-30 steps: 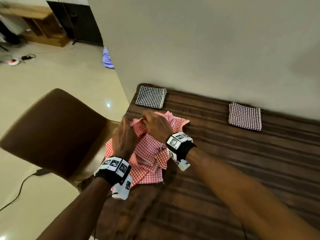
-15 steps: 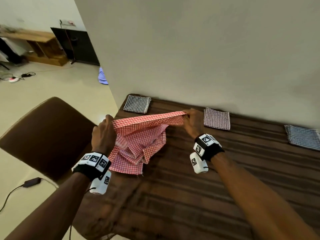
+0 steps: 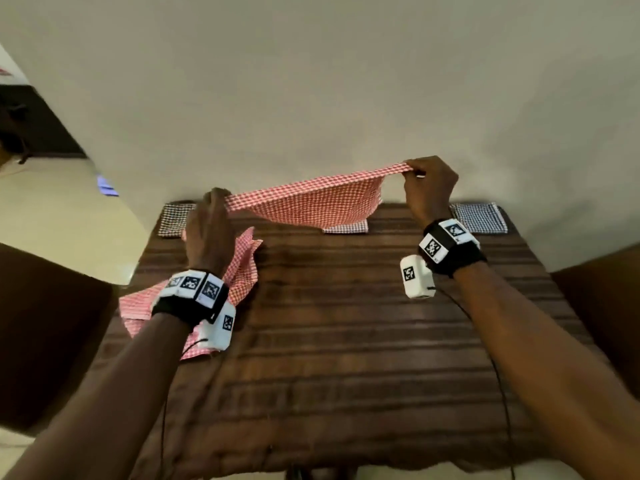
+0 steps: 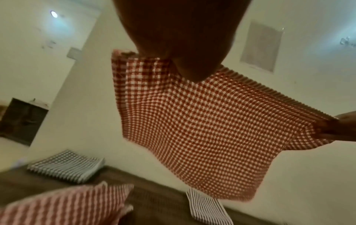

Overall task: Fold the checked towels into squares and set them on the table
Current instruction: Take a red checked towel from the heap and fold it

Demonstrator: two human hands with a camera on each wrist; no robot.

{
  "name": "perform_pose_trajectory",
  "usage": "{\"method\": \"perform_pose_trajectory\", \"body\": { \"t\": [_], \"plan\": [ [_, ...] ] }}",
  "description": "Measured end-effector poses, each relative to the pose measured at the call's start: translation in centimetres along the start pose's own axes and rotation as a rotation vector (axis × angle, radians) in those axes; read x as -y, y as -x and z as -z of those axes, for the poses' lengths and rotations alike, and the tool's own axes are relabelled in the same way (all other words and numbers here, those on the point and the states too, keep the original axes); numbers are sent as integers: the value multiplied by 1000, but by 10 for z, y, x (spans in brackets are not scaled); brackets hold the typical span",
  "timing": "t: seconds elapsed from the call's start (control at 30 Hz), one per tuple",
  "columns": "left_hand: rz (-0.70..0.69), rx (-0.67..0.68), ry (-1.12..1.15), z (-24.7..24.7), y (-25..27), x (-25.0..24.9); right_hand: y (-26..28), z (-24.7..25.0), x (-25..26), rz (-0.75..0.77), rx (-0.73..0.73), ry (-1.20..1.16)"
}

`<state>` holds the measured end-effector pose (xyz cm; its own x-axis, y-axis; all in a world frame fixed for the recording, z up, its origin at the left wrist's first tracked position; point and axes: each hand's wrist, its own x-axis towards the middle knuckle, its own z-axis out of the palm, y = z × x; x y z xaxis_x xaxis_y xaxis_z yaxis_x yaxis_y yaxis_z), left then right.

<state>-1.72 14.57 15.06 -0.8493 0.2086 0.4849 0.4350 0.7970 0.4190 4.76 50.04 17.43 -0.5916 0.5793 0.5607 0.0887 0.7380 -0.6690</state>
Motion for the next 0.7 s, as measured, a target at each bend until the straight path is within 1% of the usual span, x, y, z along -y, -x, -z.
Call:
{"method": "perform_pose_trajectory", "body": {
  "t": [0.07, 0.13, 0.2, 0.3, 0.37, 0.43, 0.47, 0.53, 0.6, 0.63, 0.7],
  "plan": [
    [-111, 161, 8, -42, 34, 10, 31, 21, -35, -86, 35, 81],
    [-206, 348, 23, -84, 73, 23, 71, 40, -68, -183, 111, 163],
    [-223, 508, 44, -113, 112, 31, 112, 54, -97, -251, 166, 213],
    [-225, 664, 55, -142, 175, 35, 184, 67, -136, -382, 263, 352],
    [-207, 781, 61, -149, 205, 37, 225, 73, -156, -469, 325, 393],
    [-189, 912, 5, -151, 230, 44, 261, 80, -175, -578, 414, 459],
    [-200, 944, -25, -152, 239, 50, 276, 82, -185, -617, 465, 491],
    [-240, 914, -31, -150, 250, 58, 294, 88, -191, -692, 566, 557],
    [-251, 910, -104, -147, 251, 60, 297, 93, -187, -732, 655, 653],
    [-268, 926, -175, -144, 249, 59, 294, 96, -181, -733, 658, 730],
    [-312, 967, -334, -135, 239, 54, 282, 95, -175, -667, 582, 843]
  ]
}}
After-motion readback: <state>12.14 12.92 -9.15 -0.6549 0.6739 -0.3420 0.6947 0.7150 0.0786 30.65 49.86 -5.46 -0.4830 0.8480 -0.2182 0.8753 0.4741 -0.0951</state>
